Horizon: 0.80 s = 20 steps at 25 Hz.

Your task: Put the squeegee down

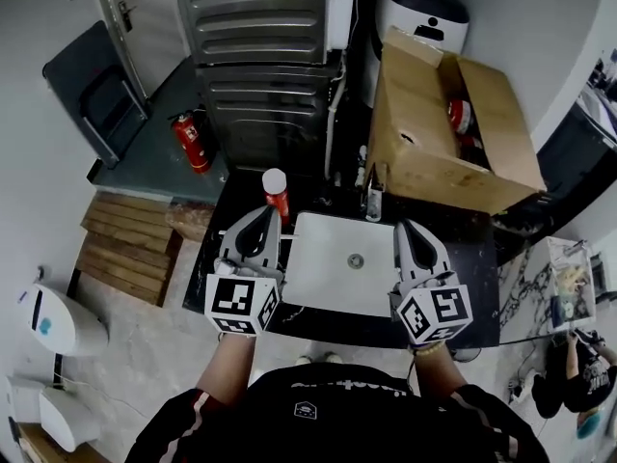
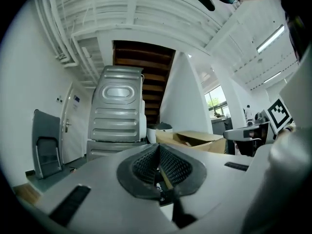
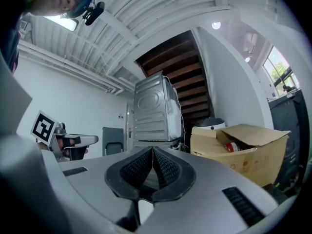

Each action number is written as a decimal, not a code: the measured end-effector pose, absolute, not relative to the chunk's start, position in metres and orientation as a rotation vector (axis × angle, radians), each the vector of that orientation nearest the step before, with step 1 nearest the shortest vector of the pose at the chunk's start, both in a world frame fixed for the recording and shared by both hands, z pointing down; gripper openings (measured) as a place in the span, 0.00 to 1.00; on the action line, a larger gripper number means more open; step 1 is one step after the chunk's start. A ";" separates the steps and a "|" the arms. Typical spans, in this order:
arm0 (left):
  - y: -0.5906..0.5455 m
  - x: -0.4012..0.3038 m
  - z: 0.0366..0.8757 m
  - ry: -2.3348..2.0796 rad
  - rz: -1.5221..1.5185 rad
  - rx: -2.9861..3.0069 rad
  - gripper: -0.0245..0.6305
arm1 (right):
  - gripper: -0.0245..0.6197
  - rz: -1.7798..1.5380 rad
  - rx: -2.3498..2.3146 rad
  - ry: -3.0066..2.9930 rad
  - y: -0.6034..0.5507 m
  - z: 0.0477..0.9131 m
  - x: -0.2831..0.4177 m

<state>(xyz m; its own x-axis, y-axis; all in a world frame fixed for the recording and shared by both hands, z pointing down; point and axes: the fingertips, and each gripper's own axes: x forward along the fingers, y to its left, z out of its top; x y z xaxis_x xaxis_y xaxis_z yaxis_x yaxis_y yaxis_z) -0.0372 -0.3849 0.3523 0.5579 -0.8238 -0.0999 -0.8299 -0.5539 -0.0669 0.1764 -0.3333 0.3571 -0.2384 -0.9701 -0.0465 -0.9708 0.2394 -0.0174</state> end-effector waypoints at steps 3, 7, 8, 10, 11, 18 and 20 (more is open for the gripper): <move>-0.386 -0.015 0.349 1.376 0.121 -2.711 0.06 | 0.10 0.002 -1.974 2.406 -0.326 0.360 0.194; -0.384 0.007 0.353 1.333 0.134 -2.756 0.06 | 0.10 0.015 -2.021 2.383 -0.315 0.359 0.205; -0.382 0.011 0.354 1.323 0.130 -2.762 0.06 | 0.10 0.016 -2.026 2.381 -0.313 0.359 0.207; -0.379 0.016 0.355 1.311 0.126 -2.765 0.06 | 0.10 0.014 -2.032 2.381 -0.309 0.360 0.210; -0.379 0.017 0.355 1.310 0.128 -2.765 0.06 | 0.10 0.013 -2.032 2.382 -0.308 0.360 0.210; -0.379 0.008 0.362 1.350 0.113 -2.772 0.06 | 0.10 -0.005 -2.005 2.407 -0.309 0.365 0.203; -0.378 0.004 0.363 1.361 0.108 -2.769 0.06 | 0.10 -0.007 -1.995 2.416 -0.309 0.365 0.200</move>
<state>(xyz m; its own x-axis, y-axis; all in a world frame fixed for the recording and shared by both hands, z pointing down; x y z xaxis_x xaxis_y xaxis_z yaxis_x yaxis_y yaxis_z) 0.0043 -0.3779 0.3631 0.6091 -0.7884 -0.0865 -0.7922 -0.6100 -0.0178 0.2003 -0.3094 0.3651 -0.1892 -0.9819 -0.0034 -0.9819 0.1892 -0.0087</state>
